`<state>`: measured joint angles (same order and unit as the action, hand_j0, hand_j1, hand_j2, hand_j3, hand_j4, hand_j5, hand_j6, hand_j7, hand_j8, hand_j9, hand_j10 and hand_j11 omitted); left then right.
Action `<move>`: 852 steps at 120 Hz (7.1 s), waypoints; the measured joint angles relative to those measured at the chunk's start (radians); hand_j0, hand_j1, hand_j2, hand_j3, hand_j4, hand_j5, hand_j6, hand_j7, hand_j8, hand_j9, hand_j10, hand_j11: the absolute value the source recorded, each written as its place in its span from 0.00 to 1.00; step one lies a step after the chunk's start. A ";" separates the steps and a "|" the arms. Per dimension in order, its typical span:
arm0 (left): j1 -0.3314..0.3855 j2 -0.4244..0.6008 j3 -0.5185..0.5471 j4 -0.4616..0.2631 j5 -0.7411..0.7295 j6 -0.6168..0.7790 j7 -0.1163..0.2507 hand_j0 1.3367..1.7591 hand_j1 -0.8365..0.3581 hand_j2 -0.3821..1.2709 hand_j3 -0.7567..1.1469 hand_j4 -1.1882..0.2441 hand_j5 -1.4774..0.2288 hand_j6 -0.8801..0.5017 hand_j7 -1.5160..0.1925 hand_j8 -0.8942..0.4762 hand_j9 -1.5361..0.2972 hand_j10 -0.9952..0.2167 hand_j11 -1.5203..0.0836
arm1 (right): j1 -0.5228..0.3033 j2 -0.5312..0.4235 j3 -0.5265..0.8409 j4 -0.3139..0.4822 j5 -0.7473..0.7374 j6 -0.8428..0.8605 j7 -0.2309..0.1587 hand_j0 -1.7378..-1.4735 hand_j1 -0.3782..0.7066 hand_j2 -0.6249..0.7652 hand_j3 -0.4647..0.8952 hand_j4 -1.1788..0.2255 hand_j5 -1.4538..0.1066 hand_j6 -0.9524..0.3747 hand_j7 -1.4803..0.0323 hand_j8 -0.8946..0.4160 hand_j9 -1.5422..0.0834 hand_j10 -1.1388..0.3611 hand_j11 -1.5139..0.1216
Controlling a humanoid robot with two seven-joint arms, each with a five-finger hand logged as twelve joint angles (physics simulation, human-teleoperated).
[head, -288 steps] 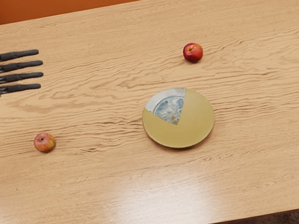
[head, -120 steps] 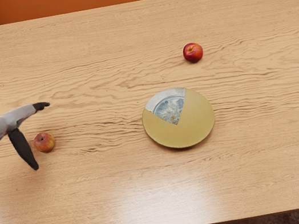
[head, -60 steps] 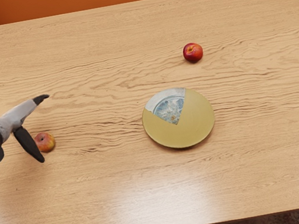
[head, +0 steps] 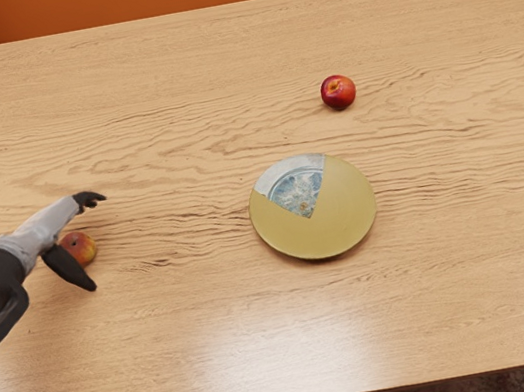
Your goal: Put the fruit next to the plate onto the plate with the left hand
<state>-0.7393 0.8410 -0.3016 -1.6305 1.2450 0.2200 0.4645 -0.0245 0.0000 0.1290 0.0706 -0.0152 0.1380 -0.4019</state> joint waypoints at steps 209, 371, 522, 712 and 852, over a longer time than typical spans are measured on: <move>0.031 -0.013 0.028 0.058 0.003 0.078 -0.112 0.76 0.59 0.28 0.40 0.55 0.56 0.34 0.58 0.36 0.55 0.49 0.62 | 0.008 0.000 -0.002 0.000 -0.001 0.000 0.000 0.30 0.03 0.45 0.34 0.84 0.93 0.72 0.98 0.68 0.95 0.76 0.93; 0.021 0.001 0.044 0.061 0.001 0.065 -0.078 0.75 0.47 0.28 0.40 0.42 0.44 0.25 0.45 0.35 0.42 0.36 0.47 | 0.014 0.000 -0.002 0.000 -0.002 0.000 0.000 0.30 0.03 0.45 0.34 0.84 0.93 0.72 0.98 0.68 0.95 0.76 0.93; -0.148 0.050 0.028 0.009 -0.068 -0.024 -0.049 0.75 0.46 0.43 0.39 0.36 0.31 0.24 0.35 0.31 0.34 0.32 0.37 | 0.022 0.000 -0.003 0.000 -0.002 0.000 0.000 0.30 0.03 0.45 0.34 0.84 0.93 0.72 0.98 0.68 0.95 0.76 0.93; -0.474 -0.553 0.029 0.128 -0.324 -0.245 0.146 0.76 0.34 0.65 0.40 0.33 0.29 0.21 0.31 0.33 0.31 0.36 0.35 | 0.022 0.000 -0.003 0.000 -0.005 -0.002 0.000 0.30 0.03 0.45 0.34 0.84 0.93 0.72 0.98 0.68 0.95 0.76 0.93; -0.307 -0.071 -0.127 0.027 -0.940 -0.593 0.146 0.76 0.89 0.25 0.40 0.76 0.79 0.56 0.81 0.58 0.77 0.74 0.87 | 0.020 0.000 0.000 0.001 0.001 0.000 0.000 0.30 0.03 0.45 0.34 0.84 0.93 0.72 0.98 0.68 0.95 0.76 0.93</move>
<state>-1.0462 0.7702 -0.4283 -1.6031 0.3045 -0.3728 0.6109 -0.0049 0.0000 0.1286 0.0713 -0.0140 0.1376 -0.4019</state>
